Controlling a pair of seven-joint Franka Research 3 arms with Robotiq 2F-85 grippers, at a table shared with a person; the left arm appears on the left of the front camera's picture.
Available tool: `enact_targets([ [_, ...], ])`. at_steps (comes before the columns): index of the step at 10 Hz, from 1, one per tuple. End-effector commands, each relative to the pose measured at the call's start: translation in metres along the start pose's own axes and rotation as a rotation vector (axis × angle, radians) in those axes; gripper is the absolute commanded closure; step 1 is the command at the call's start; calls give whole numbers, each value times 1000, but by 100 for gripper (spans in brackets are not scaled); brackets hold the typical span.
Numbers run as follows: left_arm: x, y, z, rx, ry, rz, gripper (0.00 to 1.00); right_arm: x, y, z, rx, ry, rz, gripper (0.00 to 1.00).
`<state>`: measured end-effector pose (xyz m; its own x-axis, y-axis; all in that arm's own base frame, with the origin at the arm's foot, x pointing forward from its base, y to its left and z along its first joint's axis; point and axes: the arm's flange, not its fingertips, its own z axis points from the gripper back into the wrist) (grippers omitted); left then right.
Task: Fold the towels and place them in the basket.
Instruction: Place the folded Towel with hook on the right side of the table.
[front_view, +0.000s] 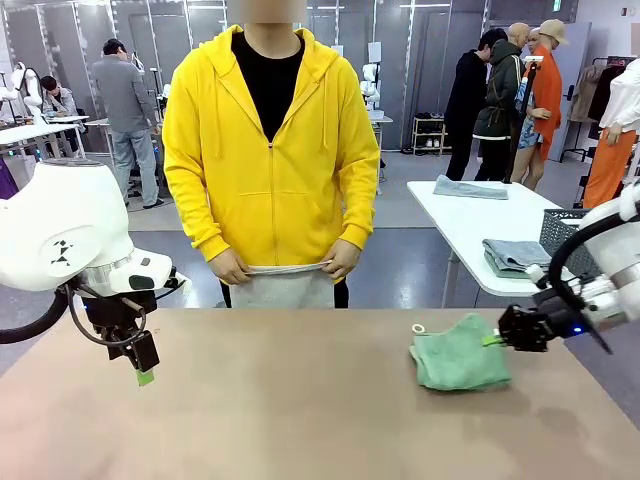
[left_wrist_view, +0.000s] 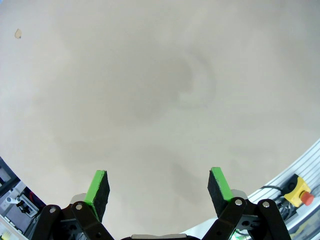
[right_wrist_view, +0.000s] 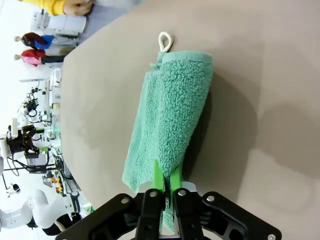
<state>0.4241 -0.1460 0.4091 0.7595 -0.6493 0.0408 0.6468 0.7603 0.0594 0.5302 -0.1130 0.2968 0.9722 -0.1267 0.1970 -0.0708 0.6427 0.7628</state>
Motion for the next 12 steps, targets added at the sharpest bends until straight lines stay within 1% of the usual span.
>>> enact_targets([
  [1, 2, 2, 1, 6, 0, -10, 0, 13, -17, 17, -29, 52, 33, 95],
  [2, 2, 2, 1, 6, 0, -10, 0, 16, -25, 21, -53, 74, 32, 95],
  [3, 2, 2, 1, 6, 0, -10, 0, 19, -31, 23, -62, 63, 29, 95],
  [5, 2, 2, 1, 6, 0, -10, 0, 19, -40, 26, -127, 51, 23, 95],
  [6, 2, 2, 1, 6, 0, -10, 0, 18, -41, 25, -159, 49, 32, 89],
  [7, 2, 2, 1, 6, 0, -10, 0, 17, -40, 25, -175, 54, 46, 58],
  [8, 2, 2, 1, 6, 0, -10, 0, 16, -38, 27, -182, 46, 52, 52],
  [9, 2, 2, 1, 6, 0, -10, 0, 14, -35, 29, -188, 51, 57, 21],
  [10, 2, 2, 1, 6, 0, -10, 0, 12, -33, 32, -195, 53, 63, 16],
  [11, 2, 2, 1, 6, 0, -10, 0, 11, -29, 36, -201, 54, 73, 0],
  [12, 2, 2, 1, 6, 0, -10, 0, 11, -25, 41, -209, 45, 80, 0],
])
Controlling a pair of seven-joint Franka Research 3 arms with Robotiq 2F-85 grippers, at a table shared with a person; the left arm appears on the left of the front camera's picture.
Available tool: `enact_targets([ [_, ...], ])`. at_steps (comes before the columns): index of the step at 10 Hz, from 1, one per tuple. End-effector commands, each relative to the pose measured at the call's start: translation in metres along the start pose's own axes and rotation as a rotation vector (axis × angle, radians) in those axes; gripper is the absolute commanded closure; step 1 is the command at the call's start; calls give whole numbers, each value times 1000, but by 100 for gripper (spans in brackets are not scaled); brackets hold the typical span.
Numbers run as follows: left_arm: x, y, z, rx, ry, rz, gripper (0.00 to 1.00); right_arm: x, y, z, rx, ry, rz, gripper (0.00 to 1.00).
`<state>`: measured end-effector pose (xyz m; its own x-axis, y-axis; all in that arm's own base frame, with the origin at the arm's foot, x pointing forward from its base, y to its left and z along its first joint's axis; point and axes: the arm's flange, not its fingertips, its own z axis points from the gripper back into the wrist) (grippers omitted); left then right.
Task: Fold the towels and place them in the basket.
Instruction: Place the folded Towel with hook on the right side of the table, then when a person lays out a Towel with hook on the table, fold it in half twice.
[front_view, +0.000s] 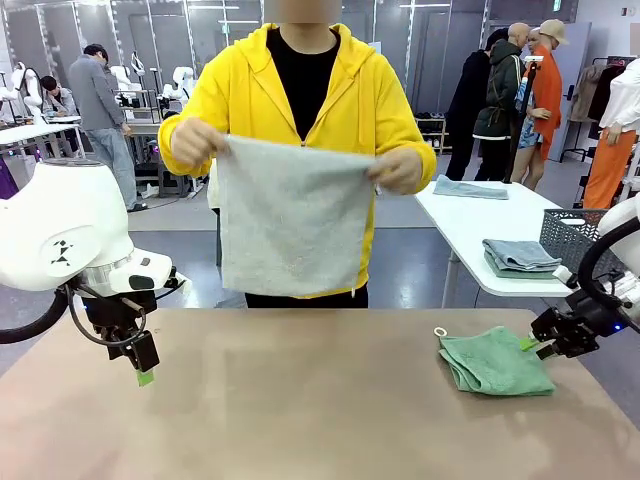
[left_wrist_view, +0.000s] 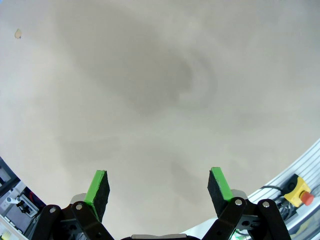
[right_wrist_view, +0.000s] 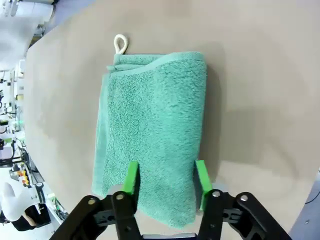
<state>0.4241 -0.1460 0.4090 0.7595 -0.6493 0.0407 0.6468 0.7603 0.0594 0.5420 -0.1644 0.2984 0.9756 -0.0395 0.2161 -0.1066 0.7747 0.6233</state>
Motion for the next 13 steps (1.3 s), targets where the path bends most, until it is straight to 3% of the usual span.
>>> enact_targets([
  [1, 2, 2, 1, 6, 0, -9, 0, -7, 11, 14, -31, -20, 9, 0],
  [2, 2, 2, 1, 6, 0, -9, 0, -6, 13, 19, -33, -31, 12, 17],
  [4, 2, 2, 1, 6, 0, -9, 0, -4, 22, 31, -27, -69, 21, 0],
  [13, 2, 2, 1, 6, 0, -9, 0, 2, 17, 30, -16, -47, 29, 0],
])
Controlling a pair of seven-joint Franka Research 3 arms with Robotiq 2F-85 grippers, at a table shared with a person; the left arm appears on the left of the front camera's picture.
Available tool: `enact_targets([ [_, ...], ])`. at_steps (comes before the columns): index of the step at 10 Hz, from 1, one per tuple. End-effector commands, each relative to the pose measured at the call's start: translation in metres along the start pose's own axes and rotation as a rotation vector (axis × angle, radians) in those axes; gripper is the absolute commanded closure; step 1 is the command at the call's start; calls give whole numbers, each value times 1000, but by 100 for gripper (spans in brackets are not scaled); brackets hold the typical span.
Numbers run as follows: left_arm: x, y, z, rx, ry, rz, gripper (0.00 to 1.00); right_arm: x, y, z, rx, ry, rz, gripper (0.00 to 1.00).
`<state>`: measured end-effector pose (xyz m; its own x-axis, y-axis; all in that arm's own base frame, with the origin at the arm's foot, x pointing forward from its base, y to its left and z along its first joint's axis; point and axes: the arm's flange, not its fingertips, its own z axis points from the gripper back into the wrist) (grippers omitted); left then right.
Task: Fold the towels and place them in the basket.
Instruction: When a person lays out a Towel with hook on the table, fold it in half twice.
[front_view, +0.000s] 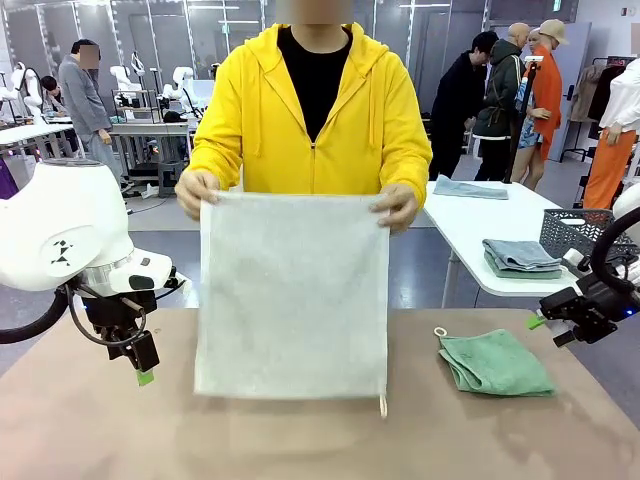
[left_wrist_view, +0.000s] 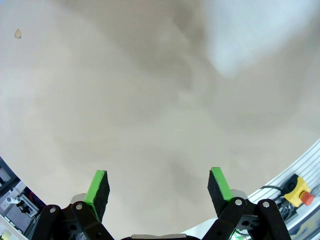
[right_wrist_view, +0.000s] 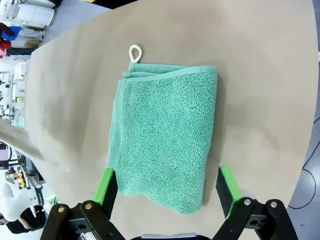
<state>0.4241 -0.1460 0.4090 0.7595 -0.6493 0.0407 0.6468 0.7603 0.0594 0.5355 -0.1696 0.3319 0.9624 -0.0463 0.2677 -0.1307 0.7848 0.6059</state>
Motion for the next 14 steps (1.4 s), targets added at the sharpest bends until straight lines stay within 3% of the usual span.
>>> enact_targets([
  [1, 2, 2, 1, 6, 0, -9, 0, 1, -1, 0, -1, -1, 1, 0],
  [6, 2, 2, 1, 6, 0, -9, 0, 1, -1, 0, -1, -1, 1, 0],
  [7, 0, 0, 0, 0, 0, 0, 0, 0, 0, 0, 0, 0, 0, 4],
  [8, 9, -6, 31, 189, 10, -131, 0, 7, 30, 18, -42, -36, 213, 0],
  [10, 14, -19, 88, 273, -72, -307, 0, 20, 83, 50, -68, -23, 540, 0],
  [11, 4, -19, 113, 271, -145, -345, 0, 23, 107, 66, -50, 1, 679, 0],
  [13, -17, -25, 138, 128, -297, -422, 0, 12, 154, 78, 20, 61, 923, 0],
  [14, -28, -28, 143, 62, -324, -458, 0, 1, 178, 80, 5, 80, 1049, 0],
])
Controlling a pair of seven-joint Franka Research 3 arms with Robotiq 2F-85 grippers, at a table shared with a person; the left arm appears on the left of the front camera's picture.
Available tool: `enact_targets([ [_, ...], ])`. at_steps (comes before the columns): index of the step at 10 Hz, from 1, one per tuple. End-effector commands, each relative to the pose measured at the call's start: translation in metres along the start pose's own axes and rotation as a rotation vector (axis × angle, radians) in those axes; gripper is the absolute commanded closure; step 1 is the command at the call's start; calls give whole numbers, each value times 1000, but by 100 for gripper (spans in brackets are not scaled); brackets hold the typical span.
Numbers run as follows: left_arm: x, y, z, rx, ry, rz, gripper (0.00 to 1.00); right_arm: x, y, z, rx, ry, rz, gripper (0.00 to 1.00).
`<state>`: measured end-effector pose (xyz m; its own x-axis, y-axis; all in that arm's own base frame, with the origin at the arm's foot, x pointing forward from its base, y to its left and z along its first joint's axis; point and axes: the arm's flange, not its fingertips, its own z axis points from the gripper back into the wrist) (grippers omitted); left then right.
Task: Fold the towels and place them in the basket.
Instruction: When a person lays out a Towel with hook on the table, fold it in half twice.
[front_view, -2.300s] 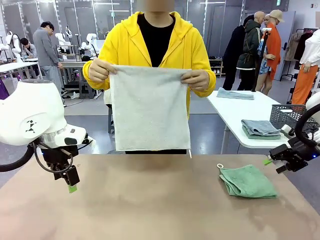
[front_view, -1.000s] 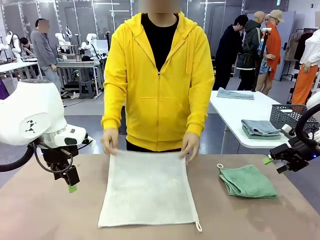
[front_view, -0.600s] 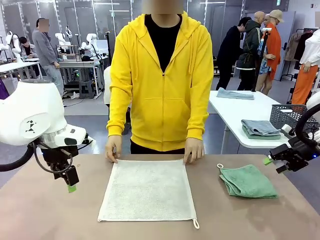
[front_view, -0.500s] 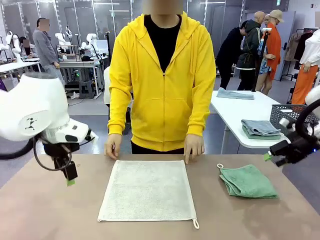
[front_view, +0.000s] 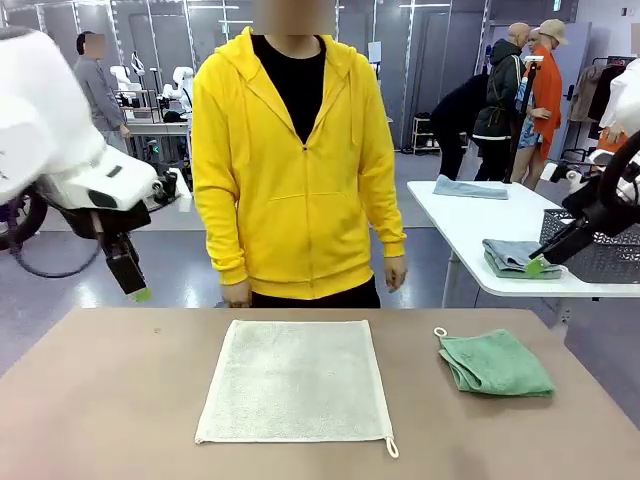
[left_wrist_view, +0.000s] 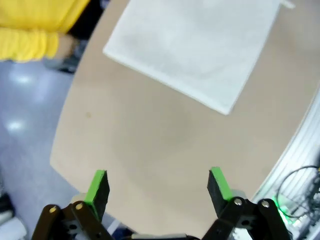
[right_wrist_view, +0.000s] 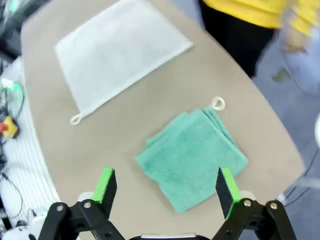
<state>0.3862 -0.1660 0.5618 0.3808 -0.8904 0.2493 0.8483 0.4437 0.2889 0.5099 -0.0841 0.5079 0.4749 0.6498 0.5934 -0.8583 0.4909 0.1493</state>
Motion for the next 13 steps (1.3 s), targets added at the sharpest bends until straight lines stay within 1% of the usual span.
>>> enact_targets([
  [1, -26, -13, 0, -167, -61, -49, 0, 4, 40, -1, -18, 12, 269, 0],
  [2, -30, -17, 8, -171, -67, -71, 0, 12, 63, 4, -41, 31, 368, 0],
  [3, -34, -19, 14, -173, -69, -81, 0, 16, 82, 6, -67, 61, 436, 0],
  [4, -36, -21, 18, -182, -83, -77, 0, 17, 96, 6, -72, 91, 474, 0],
  [5, -36, -19, 17, -178, -58, -62, 0, 19, 102, 8, -71, 105, 447, 0],
  [6, -29, -22, 12, -165, -79, -66, 0, 29, 83, 12, -24, 83, 433, 0],
  [9, -32, -23, 14, -168, -70, -64, 0, 29, 83, 12, -24, 83, 433, 0],
  [10, -5, -42, 30, -217, -148, -205, 0, 24, 90, 13, -32, 88, 444, 0],
  [11, 7, -50, 34, -243, -172, -265, 0, 36, 121, 2, 12, 112, 448, 0],
  [12, 9, -58, 27, -267, -159, -299, 0, 45, 148, -18, 51, 167, 423, 0],
  [13, 8, -65, 13, -311, -168, -315, 0, 51, 170, -42, 63, 233, 416, 0],
])
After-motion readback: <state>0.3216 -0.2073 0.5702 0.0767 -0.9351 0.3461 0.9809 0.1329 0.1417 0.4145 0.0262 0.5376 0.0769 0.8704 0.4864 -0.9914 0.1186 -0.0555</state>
